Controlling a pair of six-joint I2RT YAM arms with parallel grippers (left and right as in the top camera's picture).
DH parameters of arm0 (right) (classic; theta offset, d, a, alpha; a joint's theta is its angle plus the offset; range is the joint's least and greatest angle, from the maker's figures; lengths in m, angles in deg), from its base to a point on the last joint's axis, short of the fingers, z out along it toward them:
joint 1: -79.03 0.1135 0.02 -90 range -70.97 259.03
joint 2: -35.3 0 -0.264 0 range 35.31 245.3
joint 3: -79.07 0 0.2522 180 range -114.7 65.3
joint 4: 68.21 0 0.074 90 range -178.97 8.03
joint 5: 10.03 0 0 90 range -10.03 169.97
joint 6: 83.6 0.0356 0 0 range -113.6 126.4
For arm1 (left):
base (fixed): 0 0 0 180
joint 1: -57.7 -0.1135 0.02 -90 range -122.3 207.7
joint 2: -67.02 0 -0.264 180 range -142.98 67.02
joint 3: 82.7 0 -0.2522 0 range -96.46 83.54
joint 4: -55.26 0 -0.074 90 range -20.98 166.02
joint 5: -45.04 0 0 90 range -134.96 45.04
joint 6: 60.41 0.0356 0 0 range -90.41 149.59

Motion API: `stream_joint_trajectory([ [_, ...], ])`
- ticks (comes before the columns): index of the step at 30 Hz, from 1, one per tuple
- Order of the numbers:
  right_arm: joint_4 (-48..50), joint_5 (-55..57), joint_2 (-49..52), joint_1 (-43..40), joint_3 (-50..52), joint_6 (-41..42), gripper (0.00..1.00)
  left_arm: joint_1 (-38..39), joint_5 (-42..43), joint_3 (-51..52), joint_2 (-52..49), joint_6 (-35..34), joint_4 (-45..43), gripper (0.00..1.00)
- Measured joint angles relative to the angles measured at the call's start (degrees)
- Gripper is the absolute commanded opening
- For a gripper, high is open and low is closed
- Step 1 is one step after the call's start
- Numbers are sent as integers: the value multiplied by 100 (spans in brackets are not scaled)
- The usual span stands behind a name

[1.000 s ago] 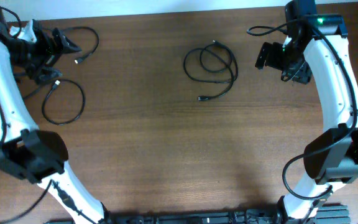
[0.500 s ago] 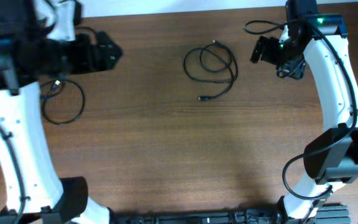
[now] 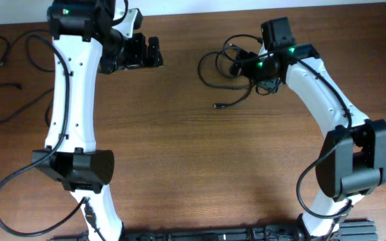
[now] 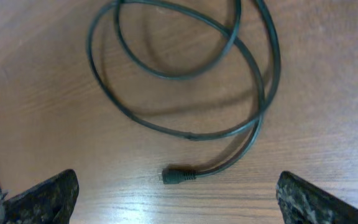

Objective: Untangle cables

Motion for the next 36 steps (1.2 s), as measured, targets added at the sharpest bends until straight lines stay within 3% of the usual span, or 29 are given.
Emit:
stream_joint_trajectory([
  [2, 708, 20, 0, 24, 485, 487, 81, 0, 0, 0, -85, 0, -2, 99],
  [5, 1331, 28, 2, 129, 940, 737, 68, 0, 0, 0, -251, 0, -70, 99],
  [8, 1388, 127, 2, 199, 977, 922, 69, 0, 0, 0, -313, 0, -81, 99],
  [9, 1388, 177, 2, 205, 977, 984, 75, 0, 0, 0, -313, 0, -81, 99],
  [10, 1388, 240, 4, 216, 977, 1049, 95, 0, 0, 0, -313, 0, -83, 99],
  [11, 1421, 339, 42, 243, 977, 1137, 99, 0, 0, 0, -313, 0, -94, 99],
  [20, 1725, 404, 389, 560, 984, 1596, 100, 0, 0, 0, -313, 0, -256, 99],
  [23, 1751, 739, 391, 560, 984, 1600, 79, 0, 0, 0, -313, 0, -295, 99],
  [28, 1880, 1132, 562, 560, 984, 1744, 73, 0, 0, 0, -313, 0, -302, 99],
  [30, 2081, 1134, 717, 560, 984, 1773, 53, 0, 0, 0, -313, 0, -313, 99],
  [33, 2164, 1084, 789, 560, 988, 1827, 4, 0, 0, 0, -313, 0, -313, 98],
  [36, 2203, 693, 789, 555, 986, 1665, 4, 0, 0, 0, -313, 0, -313, 99],
])
